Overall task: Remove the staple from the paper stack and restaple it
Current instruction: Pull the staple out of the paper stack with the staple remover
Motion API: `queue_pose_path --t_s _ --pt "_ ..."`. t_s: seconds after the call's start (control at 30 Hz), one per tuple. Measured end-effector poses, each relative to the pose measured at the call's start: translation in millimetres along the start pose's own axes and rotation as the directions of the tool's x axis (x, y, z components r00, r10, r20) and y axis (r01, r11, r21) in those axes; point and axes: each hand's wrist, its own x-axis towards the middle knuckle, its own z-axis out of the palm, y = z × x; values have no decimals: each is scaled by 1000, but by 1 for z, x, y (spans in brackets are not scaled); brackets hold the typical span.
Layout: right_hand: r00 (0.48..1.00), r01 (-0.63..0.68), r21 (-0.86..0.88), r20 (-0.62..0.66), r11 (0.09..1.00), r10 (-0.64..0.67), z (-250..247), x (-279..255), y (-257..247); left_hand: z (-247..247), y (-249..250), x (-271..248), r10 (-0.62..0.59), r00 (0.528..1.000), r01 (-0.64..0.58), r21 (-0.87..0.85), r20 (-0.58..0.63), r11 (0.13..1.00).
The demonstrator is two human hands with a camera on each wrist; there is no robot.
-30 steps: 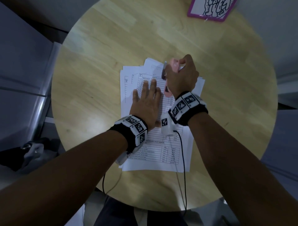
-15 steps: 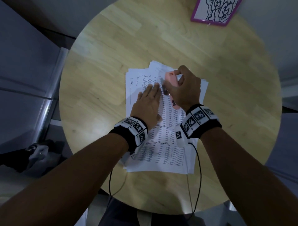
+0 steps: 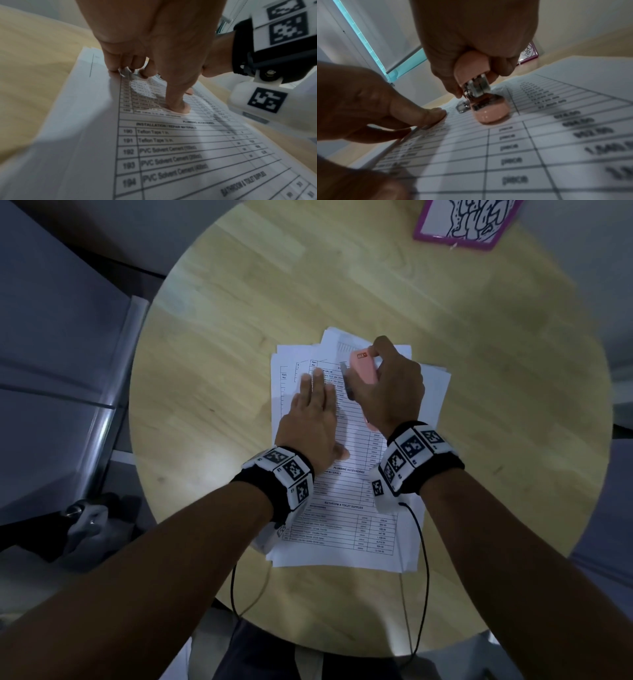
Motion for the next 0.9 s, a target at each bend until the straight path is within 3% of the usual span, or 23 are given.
queue_pose_path --t_s 0.17,0.63,0.9 --pt "999 41 -94 4 995 -40 2 6 -7 -3 -1 2 10 1000 -10 5 26 1000" --pt "997 -74 -36 4 997 74 8 9 -13 -1 2 6 9 999 -9 16 35 1000" --pt "998 -59 -67 22 996 60 5 10 -18 -1 1 5 0 999 -4 70 48 998"
